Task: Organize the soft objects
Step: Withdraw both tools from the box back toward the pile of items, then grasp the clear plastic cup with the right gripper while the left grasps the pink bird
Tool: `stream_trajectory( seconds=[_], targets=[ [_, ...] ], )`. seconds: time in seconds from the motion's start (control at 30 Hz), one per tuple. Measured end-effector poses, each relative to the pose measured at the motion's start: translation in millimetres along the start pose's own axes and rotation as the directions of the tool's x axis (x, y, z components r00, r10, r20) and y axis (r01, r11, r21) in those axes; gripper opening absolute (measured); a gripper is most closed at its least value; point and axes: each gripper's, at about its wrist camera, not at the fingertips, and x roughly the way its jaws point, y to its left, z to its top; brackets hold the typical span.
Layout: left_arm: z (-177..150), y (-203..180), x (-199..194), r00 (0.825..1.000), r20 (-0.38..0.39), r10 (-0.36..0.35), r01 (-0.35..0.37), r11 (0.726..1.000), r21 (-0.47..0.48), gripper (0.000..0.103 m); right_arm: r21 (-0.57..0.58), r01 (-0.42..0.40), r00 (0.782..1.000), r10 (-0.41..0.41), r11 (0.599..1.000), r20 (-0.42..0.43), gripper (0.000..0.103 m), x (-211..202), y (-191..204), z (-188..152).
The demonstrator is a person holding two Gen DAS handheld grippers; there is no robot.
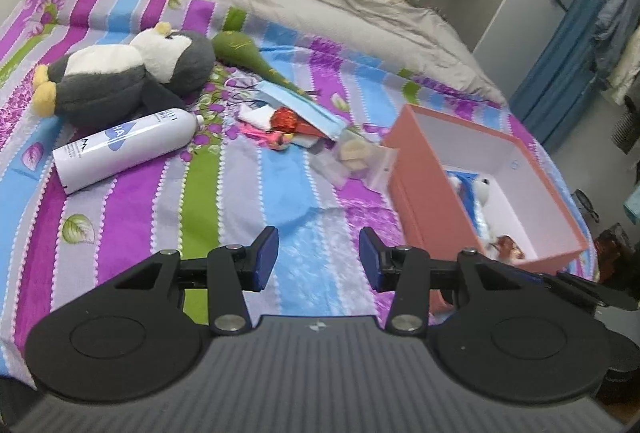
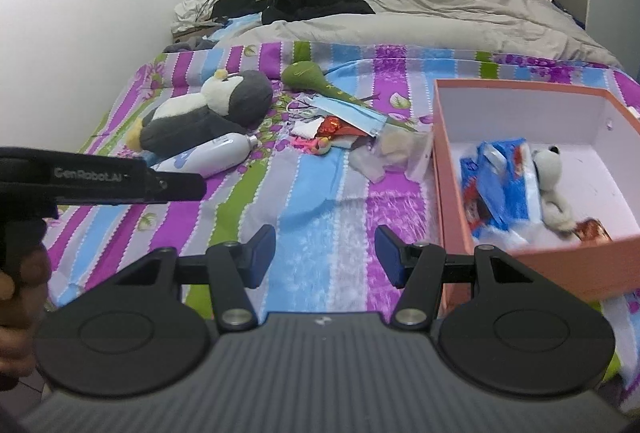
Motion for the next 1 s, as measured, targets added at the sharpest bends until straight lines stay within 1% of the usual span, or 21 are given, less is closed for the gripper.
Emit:
stream_trajectory(
  seconds=[0.13,0.3,0.47,0.5,0.57,0.67,0.73,0.83,1.0],
  targets=[
    [17.6,12.1,38.6,1.0,-0.026,0.007,-0.007,1.0,-0.008,0.051,-0.016,0.012,1.0,-0.013,1.0,-0.009,0.057,32.1,-1.1,12.5],
    [36.9,26.8,87.5,0.999,-0.045,0.018,-0.019,0.999,-0.034,0.051,-0.023,0.016,0.999,-0.017,1.0,-0.05,0.057,74.8,-6.9,23.9],
    [60.2,50.1,141.3,0.998,-0.062,-0.008,0.003,0.997,-0.072,0.051,-0.087,0.005,0.995,-0.014,0.996,-0.1,0.056,128.3,-1.0,26.0],
    [64.5,53.4,152.0,0.998,-0.066,-0.01,0.005,0.997,-0.071,0.051,-0.092,0.011,0.994,-0.021,0.996,-0.109,0.054,139.5,-0.4,26.3],
    [73.8,59.0,173.5,0.998,-0.069,-0.011,0.006,0.998,-0.065,0.051,-0.082,0.019,0.992,-0.029,0.996,-0.121,0.054,158.2,-2.4,28.7],
    [84.4,63.8,201.5,0.997,-0.081,-0.014,0.009,0.999,-0.052,0.051,-0.082,0.036,0.992,-0.046,0.996,-0.121,0.053,183.1,-6.3,33.2],
    [90.2,65.5,219.3,0.996,-0.086,-0.018,0.015,0.999,-0.037,0.051,-0.089,0.044,0.992,-0.055,0.995,-0.118,0.05,197.7,-9.0,36.2],
    [96.5,68.6,243.3,0.995,-0.085,-0.053,0.051,0.998,-0.028,0.051,-0.113,0.069,0.991,-0.082,0.991,-0.107,0.05,217.8,-12.9,39.9],
    [105.8,66.9,276.9,0.995,-0.086,-0.05,0.05,0.999,-0.006,0.051,-0.138,0.1,0.988,-0.114,0.985,-0.102,0.047,246.9,-21.7,44.4]
  ],
)
